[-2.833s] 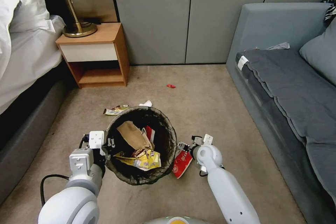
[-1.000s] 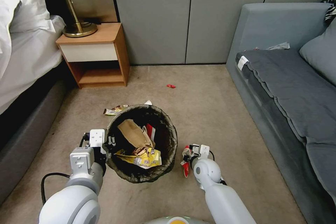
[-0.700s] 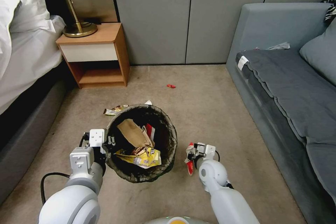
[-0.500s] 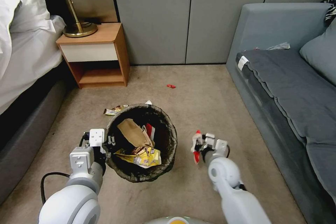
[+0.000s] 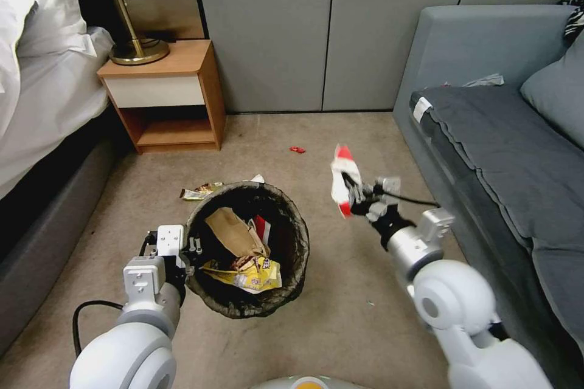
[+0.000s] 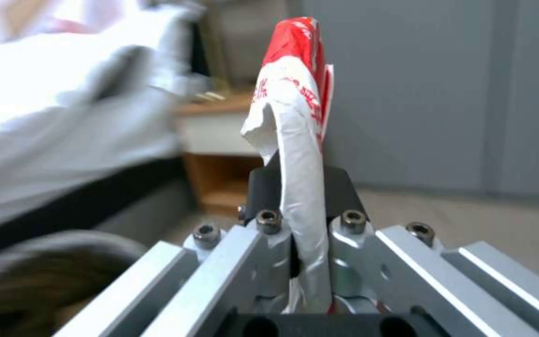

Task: Pick up the trash bin, then pick up the garbage from the floor and place it into the trash bin.

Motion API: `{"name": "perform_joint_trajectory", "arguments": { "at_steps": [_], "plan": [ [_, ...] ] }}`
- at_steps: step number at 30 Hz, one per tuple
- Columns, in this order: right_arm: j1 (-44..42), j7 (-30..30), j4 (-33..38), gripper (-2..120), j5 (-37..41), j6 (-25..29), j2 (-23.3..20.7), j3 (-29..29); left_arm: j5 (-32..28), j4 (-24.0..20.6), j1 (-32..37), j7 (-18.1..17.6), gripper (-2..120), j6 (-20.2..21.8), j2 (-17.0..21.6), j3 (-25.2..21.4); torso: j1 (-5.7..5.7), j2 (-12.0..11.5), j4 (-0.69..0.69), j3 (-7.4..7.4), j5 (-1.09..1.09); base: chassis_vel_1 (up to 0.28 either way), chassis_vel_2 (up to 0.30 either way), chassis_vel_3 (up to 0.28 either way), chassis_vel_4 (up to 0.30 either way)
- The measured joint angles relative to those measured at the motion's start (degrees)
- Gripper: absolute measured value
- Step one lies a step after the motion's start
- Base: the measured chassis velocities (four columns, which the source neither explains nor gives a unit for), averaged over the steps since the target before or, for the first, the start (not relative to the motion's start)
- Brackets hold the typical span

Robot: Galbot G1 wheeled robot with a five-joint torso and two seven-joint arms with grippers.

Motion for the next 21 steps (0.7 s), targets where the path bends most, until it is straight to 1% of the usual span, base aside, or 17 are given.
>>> {"name": "perform_joint_trajectory", "arguments": {
  "at_steps": [1, 2, 5, 6, 8, 9, 11, 12, 13, 15, 17, 20, 21],
  "plan": [
    [0.45, -3.28, 0.60, 0, -0.22, 1.58, -1.34, 0.20, 0.04, 0.00, 0.06, 0.00, 0, 0.00, 0.01, 0.00, 0.00, 0.00, 0.00, 0.00, 0.00, 0.000, 0.000, 0.000, 0.000],
    [0.45, -3.28, 0.60, 0, -0.22, 1.58, -1.34, 0.20, 0.04, 0.00, 0.06, 0.00, 0, 0.00, 0.01, 0.00, 0.00, 0.00, 0.00, 0.00, 0.00, 0.000, 0.000, 0.000, 0.000],
    [1.91, -14.42, 1.03, 0, -0.69, 6.60, -5.65, 0.92, 0.07, 0.00, 0.09, 0.01, 0, 0.00, -0.01, -0.01, 0.00, 0.00, 0.00, 0.00, 0.00, 0.000, 0.000, 0.000, 0.000],
    [1.91, -14.42, 1.03, 0, -0.69, 6.60, -5.65, 0.92, 0.07, 0.00, 0.09, 0.01, 0, 0.00, -0.01, -0.01, 0.00, 0.00, 0.00, 0.00, 0.00, 0.000, 0.000, 0.000, 0.000],
    [2.66, -20.25, 1.05, 0, -0.02, 8.46, -7.66, 0.92, 0.09, 0.00, 0.03, 0.01, 0, 0.00, -0.03, -0.01, 0.00, 0.00, 0.00, 0.00, 0.00, 0.000, 0.000, 0.000, 0.000],
    [2.66, -20.25, 1.05, 0, -0.02, 8.46, -7.66, 0.92, 0.09, 0.00, 0.03, 0.01, 0, 0.00, -0.03, -0.01, 0.00, 0.00, 0.00, 0.00, 0.00, 0.000, 0.000, 0.000, 0.000],
    [3.60, -26.78, 0.83, 0, 0.43, 10.29, -9.69, -0.13, 0.18, 0.00, -0.09, 0.01, 0, 0.00, -0.16, 0.10, 0.00, 0.00, 0.00, 0.00, -0.01, 0.000, 0.000, 0.000, 0.000],
    [3.81, -28.04, 0.68, 0, 0.44, 10.56, -10.21, -0.63, 0.19, 0.00, -0.12, 0.01, 0, 0.00, -0.22, 0.13, 0.00, 0.00, 0.00, 0.00, -0.01, 0.000, 0.000, 0.000, 0.000],
    [3.81, -28.04, 0.68, 0, 0.44, 10.56, -10.21, -0.63, 0.19, 0.00, -0.12, 0.01, 0, 0.00, -0.22, 0.13, 0.00, 0.00, 0.00, 0.00, -0.01, 0.000, 0.000, 0.000, 0.000],
    [4.19, -30.20, 0.14, 0, 0.27, 10.86, -11.74, -2.60, 0.24, 0.00, -0.13, 0.02, 0, 0.00, -0.34, 0.19, 0.00, 0.00, -0.01, 0.00, -0.01, 0.000, 0.000, 0.000, 0.000],
    [4.34, -30.53, -0.26, 0, -0.03, 10.92, -12.24, -3.50, 0.26, 0.01, -0.13, 0.04, 0, 0.00, -0.39, 0.19, 0.00, 0.00, -0.01, 0.00, 0.00, 0.000, 0.000, 0.000, 0.000],
    [4.84, -30.67, -2.14, 0, -1.86, 11.18, -13.42, -6.93, 0.36, 0.09, -0.14, 0.04, 0, 0.00, -0.53, 0.18, 0.00, 0.00, -0.01, 0.00, 0.00, 0.000, 0.000, 0.000, 0.000],
    [4.84, -30.67, -2.14, 0, -1.86, 11.18, -13.42, -6.93, 0.36, 0.09, -0.14, 0.04, 0, 0.00, -0.53, 0.18, 0.00, 0.00, -0.01, 0.00, 0.00, 0.000, 0.000, 0.000, 0.000]
  ]
}}
